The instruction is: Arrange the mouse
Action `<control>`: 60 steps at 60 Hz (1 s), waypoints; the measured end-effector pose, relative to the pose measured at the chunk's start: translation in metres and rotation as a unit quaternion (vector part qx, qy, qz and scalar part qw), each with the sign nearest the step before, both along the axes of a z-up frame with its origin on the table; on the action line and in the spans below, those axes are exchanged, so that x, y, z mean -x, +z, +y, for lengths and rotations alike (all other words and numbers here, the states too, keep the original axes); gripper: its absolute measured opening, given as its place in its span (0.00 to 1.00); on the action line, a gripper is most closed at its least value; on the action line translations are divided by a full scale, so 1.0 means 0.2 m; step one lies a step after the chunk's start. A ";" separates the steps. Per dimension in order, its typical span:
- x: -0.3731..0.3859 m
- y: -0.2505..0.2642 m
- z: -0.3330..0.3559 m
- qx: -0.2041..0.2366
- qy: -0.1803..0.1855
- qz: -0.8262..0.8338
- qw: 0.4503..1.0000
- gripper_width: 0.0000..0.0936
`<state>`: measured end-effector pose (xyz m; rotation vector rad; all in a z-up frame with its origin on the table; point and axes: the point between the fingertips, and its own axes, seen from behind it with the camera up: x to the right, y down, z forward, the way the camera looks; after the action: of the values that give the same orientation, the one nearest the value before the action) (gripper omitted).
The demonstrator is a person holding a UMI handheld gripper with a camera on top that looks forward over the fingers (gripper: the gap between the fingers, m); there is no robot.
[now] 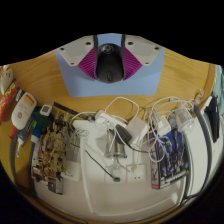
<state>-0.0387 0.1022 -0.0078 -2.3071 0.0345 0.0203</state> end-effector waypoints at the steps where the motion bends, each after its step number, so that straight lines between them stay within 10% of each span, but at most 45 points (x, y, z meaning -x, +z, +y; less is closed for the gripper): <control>1: -0.01 0.00 0.00 -0.003 0.002 -0.004 1.000 0.34; 12: 0.02 -0.02 -0.02 0.021 0.003 0.003 1.000 0.50; 18: -0.03 0.01 -0.05 0.032 -0.015 -0.008 0.999 0.83; 60: -0.21 1.41 -0.79 -0.064 -0.027 0.004 0.998 0.89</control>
<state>0.0026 -0.0556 0.2744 -2.1764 0.0984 0.0046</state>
